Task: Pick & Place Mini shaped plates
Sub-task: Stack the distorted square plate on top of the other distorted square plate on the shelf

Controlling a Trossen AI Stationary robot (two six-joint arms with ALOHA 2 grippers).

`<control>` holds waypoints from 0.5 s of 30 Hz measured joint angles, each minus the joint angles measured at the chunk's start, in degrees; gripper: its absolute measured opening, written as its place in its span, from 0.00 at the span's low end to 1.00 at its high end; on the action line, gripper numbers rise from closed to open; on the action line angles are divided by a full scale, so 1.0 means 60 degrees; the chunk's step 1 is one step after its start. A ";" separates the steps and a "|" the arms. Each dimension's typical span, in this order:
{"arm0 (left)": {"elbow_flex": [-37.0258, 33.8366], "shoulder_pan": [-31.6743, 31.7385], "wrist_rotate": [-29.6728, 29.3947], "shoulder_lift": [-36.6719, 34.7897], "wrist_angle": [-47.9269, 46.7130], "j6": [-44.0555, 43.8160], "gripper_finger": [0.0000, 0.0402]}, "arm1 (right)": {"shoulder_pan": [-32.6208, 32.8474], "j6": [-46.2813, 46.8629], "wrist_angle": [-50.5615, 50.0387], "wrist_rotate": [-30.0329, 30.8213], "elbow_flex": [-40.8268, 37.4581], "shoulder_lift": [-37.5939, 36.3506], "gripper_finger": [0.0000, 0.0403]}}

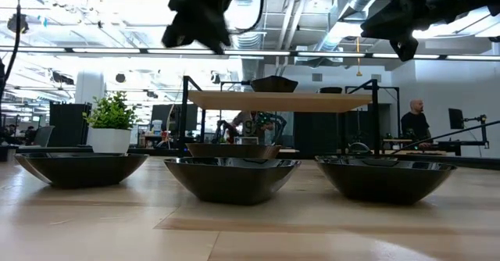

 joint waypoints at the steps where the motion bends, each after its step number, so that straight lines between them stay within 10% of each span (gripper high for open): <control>1: -0.0159 -0.0082 0.0059 0.0053 0.0061 -0.0217 0.22 | 0.0000 0.0000 0.0000 0.0000 0.0000 -0.0003 0.16; 15: -0.0799 -0.0398 0.0820 0.1874 0.0915 -0.1503 0.22 | -0.0002 0.0020 0.0004 -0.0004 0.0000 -0.0003 0.16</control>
